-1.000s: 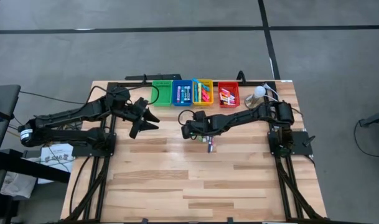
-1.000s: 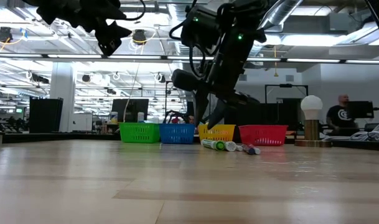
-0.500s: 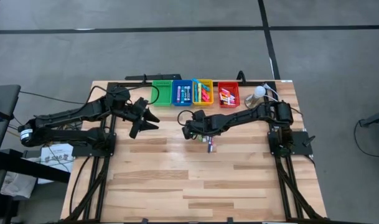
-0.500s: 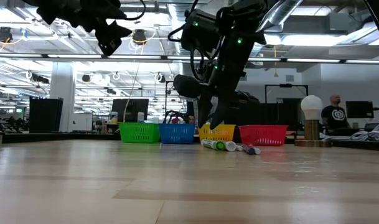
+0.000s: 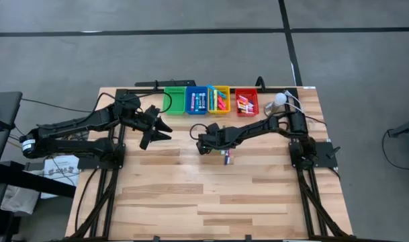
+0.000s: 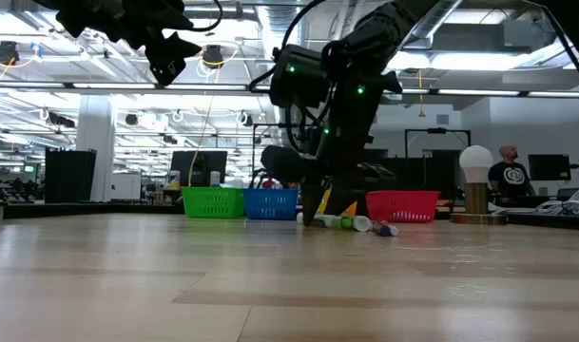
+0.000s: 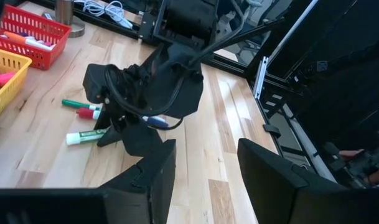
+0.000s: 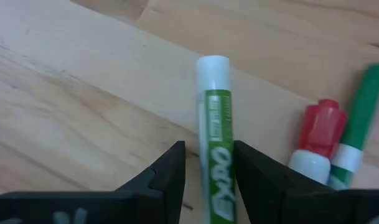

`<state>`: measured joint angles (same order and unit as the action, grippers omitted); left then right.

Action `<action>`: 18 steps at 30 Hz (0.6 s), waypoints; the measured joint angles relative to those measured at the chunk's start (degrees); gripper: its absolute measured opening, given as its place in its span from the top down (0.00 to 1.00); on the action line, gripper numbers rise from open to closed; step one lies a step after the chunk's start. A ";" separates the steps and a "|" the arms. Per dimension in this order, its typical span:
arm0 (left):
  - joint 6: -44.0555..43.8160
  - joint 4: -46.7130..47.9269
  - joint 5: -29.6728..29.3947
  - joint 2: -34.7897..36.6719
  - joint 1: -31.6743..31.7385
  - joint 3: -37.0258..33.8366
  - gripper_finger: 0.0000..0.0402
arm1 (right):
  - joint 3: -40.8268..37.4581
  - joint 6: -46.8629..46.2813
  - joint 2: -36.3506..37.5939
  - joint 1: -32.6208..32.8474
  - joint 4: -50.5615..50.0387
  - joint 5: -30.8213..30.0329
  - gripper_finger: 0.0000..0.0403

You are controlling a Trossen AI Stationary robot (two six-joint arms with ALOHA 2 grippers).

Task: Pick & Place Markers
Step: Put the green dry erase marker into the blue basket

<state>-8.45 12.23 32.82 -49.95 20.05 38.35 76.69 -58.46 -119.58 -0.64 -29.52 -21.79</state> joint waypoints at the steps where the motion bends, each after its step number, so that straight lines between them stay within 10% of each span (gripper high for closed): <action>1: 0.00 0.00 0.02 0.00 0.00 0.00 0.57 | 0.13 -0.01 -0.32 0.02 -0.02 0.02 0.69; 18: 0.00 0.00 0.00 0.00 0.00 0.00 0.57 | -0.05 -3.10 0.04 0.55 0.63 0.76 0.88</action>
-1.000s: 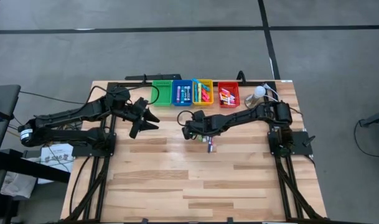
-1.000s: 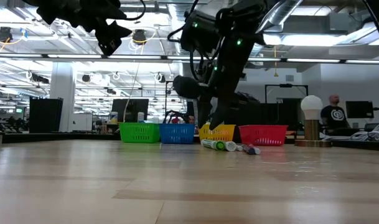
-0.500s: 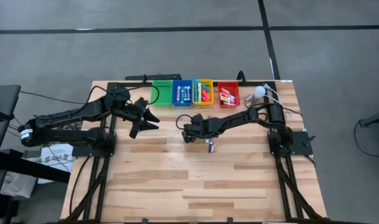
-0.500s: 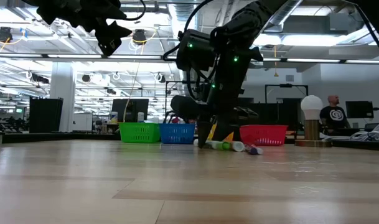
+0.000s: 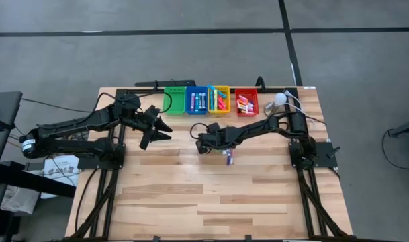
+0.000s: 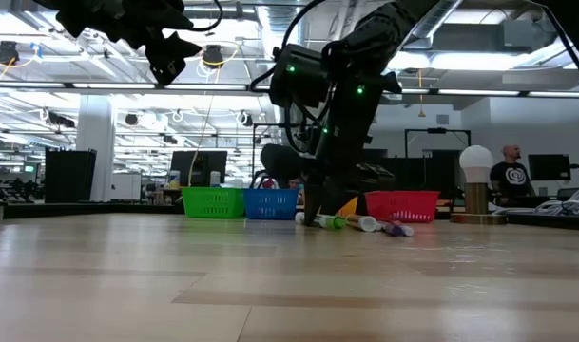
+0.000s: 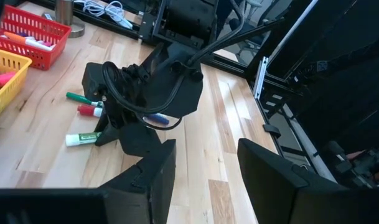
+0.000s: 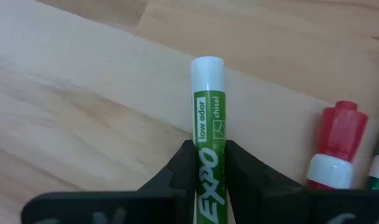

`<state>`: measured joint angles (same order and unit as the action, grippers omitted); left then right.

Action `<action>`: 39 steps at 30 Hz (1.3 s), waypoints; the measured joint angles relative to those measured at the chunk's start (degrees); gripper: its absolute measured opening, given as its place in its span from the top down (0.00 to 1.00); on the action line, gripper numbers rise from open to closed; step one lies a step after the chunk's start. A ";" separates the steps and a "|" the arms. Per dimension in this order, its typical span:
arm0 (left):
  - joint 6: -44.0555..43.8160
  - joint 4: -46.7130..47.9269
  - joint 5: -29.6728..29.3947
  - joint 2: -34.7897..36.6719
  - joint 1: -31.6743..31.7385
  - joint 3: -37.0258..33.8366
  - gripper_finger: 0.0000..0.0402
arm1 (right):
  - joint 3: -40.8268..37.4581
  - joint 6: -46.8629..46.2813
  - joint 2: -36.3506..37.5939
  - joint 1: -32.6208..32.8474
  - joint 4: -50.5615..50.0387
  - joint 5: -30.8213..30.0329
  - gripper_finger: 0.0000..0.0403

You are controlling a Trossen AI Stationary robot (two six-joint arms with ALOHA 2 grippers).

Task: Pick & Place Markers
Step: Put the green dry erase marker into the blue basket

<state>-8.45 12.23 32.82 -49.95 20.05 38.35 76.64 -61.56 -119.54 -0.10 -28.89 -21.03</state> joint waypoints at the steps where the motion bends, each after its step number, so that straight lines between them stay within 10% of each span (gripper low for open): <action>1: 0.00 0.00 0.00 0.00 0.00 0.00 0.57 | -0.04 0.05 0.39 -0.07 0.11 0.32 0.88; 39: 0.00 0.81 0.01 -0.02 -0.11 0.00 0.57 | 34.21 28.57 3.73 -9.06 2.72 -1.62 0.84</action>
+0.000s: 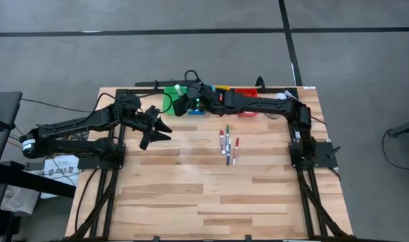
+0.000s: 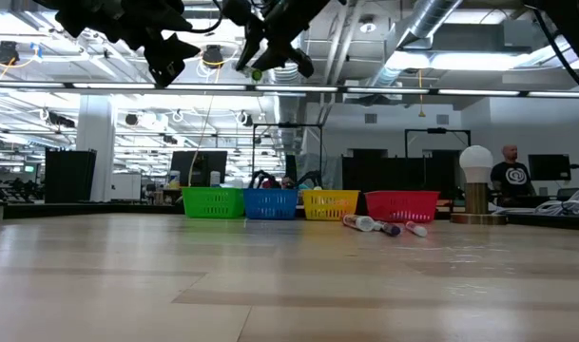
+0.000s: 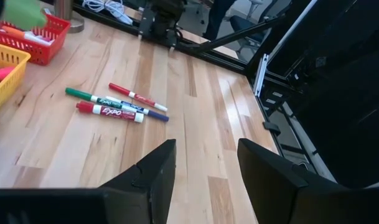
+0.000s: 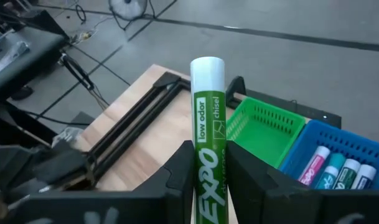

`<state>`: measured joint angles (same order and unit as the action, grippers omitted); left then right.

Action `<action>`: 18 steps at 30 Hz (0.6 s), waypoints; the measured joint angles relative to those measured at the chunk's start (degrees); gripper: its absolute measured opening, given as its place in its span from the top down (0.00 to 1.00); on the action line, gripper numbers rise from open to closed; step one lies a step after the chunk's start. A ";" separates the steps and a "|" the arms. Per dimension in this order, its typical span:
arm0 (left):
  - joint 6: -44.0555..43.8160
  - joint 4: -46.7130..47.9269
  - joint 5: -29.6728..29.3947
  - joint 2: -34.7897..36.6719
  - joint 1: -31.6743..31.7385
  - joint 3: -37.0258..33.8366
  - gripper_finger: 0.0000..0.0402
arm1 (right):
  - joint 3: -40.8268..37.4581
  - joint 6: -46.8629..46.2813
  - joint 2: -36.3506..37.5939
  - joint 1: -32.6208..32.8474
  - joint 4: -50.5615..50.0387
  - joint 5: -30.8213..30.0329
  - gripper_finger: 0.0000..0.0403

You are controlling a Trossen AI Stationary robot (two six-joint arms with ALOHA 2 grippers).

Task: Pick & Place Markers
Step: Put the green dry erase marker into the blue basket

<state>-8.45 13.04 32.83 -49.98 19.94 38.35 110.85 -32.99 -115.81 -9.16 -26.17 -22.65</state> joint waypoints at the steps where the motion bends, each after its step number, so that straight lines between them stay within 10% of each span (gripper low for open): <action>1: 0.00 0.11 0.01 0.00 0.00 0.00 0.57 | 0.00 0.00 0.00 -0.23 0.03 0.02 0.84; 18: 2.19 -0.60 -6.80 0.00 2.80 0.00 0.57 | -0.76 3.29 0.02 -5.45 -0.96 0.13 0.83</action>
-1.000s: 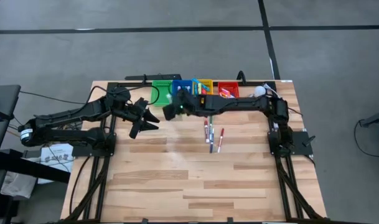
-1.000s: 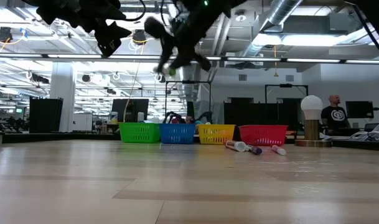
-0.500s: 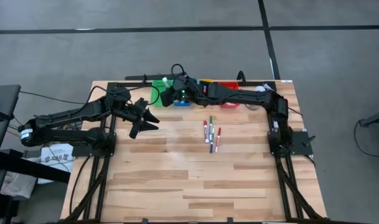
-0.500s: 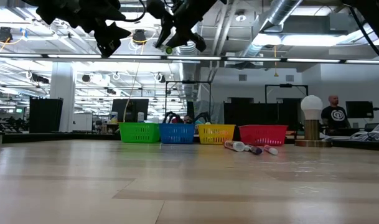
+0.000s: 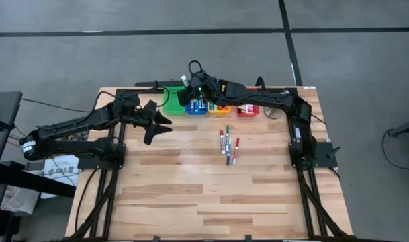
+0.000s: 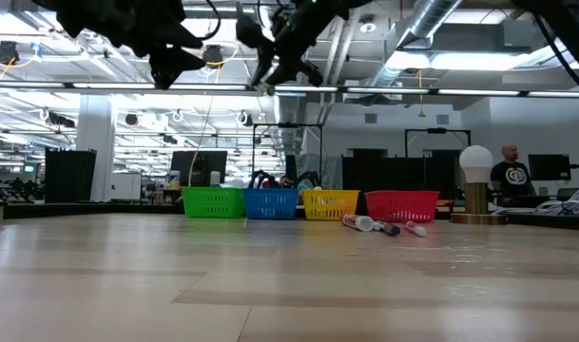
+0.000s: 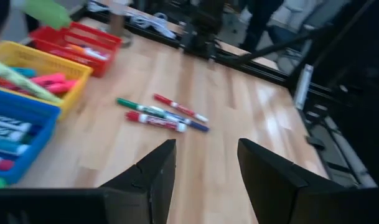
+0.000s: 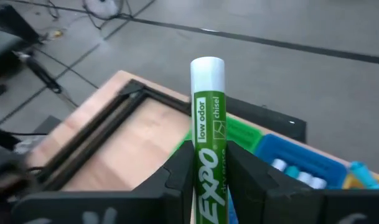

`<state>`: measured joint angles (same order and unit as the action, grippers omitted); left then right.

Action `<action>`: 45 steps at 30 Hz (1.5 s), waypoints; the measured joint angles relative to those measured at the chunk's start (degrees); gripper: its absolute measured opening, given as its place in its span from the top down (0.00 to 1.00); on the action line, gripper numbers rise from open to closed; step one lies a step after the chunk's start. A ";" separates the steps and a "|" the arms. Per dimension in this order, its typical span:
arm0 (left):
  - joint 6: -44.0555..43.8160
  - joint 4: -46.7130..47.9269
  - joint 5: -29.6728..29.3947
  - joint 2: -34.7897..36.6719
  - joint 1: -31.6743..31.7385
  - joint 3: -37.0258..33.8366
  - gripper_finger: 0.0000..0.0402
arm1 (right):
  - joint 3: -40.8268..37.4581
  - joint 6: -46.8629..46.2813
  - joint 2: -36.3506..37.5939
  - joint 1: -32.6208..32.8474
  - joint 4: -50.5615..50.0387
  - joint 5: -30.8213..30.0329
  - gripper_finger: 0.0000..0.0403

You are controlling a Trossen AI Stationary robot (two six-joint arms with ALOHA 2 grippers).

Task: Pick & Place Markers
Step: Put the green dry erase marker into the blue basket

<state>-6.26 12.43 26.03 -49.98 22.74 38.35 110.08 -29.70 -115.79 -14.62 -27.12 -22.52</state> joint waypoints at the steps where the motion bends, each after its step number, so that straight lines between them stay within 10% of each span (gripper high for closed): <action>1: 0.00 -0.14 -0.47 0.00 0.64 0.00 0.57 | -0.46 0.16 0.00 -0.67 0.02 0.03 0.83; 45: -4.74 -4.95 -11.47 0.00 6.67 -3.54 0.57 | -2.91 -10.77 -12.09 -9.00 3.85 2.66 0.78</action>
<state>-11.00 7.49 14.55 -49.98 29.41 34.81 107.18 -40.47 -127.87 -23.62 -23.28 -19.86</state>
